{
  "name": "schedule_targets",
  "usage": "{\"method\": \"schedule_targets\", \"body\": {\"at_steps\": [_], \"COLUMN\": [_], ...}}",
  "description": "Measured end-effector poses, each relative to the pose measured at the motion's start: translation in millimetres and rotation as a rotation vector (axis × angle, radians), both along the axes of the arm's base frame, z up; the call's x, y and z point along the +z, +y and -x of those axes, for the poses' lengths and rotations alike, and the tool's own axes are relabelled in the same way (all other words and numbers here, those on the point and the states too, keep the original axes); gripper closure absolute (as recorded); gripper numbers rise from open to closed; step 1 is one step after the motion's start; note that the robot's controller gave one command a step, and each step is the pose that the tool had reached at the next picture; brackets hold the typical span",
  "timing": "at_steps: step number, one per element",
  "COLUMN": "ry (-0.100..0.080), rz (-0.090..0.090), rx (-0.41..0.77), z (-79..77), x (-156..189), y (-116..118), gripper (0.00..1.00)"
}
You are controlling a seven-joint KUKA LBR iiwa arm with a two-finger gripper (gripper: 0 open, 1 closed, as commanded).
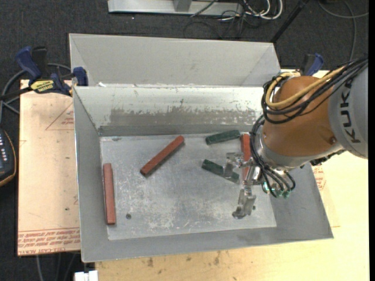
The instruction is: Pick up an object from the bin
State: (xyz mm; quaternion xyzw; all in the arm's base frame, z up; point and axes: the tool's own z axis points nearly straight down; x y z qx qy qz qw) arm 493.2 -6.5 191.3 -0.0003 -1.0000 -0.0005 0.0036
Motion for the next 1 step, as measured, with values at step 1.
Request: {"method": "schedule_targets", "body": {"at_steps": [1], "ry": [-0.006], "rz": [0.000], "rx": [-0.083], "z": [-59.4], "x": [-83.0], "y": [-11.9], "gripper": [0.00]}}
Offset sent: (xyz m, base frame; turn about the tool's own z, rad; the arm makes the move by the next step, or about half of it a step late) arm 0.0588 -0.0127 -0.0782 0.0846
